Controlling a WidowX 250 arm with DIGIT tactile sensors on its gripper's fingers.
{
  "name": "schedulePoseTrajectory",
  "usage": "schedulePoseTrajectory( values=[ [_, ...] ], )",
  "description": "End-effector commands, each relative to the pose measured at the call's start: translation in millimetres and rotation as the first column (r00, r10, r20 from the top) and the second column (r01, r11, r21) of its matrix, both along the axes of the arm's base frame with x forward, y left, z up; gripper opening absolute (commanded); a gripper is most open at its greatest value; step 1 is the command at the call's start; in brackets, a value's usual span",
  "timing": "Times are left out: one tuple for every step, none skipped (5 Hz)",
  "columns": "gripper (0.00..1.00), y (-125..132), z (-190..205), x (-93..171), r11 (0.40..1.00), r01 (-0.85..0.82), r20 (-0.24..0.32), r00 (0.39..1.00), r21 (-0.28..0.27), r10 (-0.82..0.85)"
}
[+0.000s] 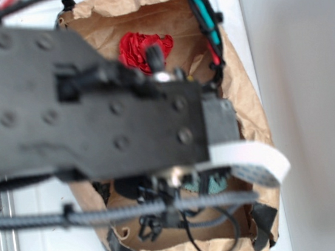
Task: Grab the green animal.
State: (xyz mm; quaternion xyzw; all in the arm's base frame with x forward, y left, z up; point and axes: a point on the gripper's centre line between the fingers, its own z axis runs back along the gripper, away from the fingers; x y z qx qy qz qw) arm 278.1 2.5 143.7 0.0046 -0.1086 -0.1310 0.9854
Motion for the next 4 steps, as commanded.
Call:
schedulePoseTrajectory(
  values=[
    [0.00,21.0,36.8,-0.9,0.998,-0.057,0.102,0.993,-0.015,0.058],
    [0.00,17.1,36.4,-0.5,1.000,-0.030,0.115,0.993,0.004,0.029],
    [0.00,12.9,32.2,1.2,0.999,-0.037,0.112,0.993,0.023,0.035],
    [0.00,8.7,27.2,2.9,0.999,-0.025,0.109,0.994,0.035,0.021]
  ],
)
